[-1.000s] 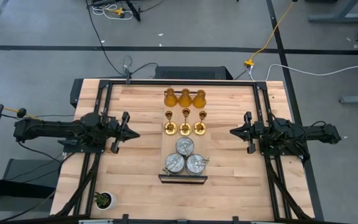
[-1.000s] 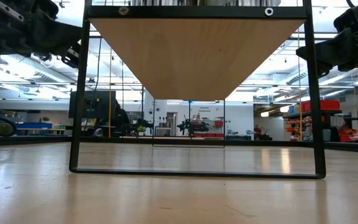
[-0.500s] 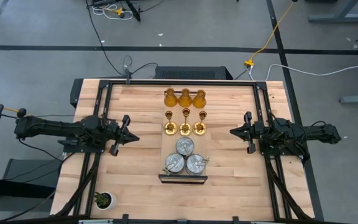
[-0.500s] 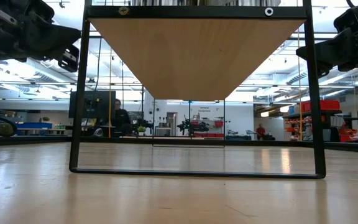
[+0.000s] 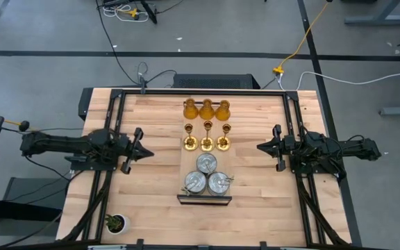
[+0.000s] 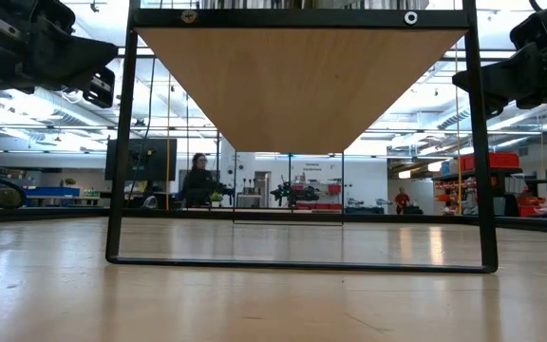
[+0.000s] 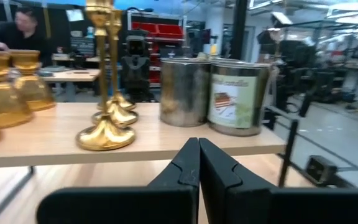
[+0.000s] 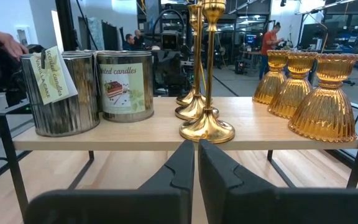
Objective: Pick & Place candle stick holders
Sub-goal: Return to Home Position
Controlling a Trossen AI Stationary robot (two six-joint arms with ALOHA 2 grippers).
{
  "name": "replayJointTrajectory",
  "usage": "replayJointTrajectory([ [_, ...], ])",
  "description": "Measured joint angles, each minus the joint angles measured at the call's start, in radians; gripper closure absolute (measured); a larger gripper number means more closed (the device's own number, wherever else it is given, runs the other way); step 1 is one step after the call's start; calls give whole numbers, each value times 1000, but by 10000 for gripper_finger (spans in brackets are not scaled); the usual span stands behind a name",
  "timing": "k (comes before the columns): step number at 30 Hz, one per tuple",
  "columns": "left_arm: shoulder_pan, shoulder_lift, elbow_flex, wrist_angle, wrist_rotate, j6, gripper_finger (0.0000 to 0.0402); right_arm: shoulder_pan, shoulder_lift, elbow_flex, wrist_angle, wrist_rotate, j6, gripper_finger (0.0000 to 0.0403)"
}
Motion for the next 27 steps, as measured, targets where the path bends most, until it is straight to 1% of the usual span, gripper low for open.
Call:
replayJointTrajectory([
  [5, 1, -48, 0, -66, -61, 21, 398, 0, 0, 0, 0, 0, 0, 376],
  [15, 1, -138, -1, -225, -79, 37, 398, 0, 0, 0, 0, 0, 0, 376],
  [21, 1, -197, -1, -275, -89, 38, 397, 0, 0, 0, 0, 0, 0, 376],
  [27, 1, -237, -1, -291, -103, 38, 397, 0, 0, 0, 0, 0, 0, 376],
])
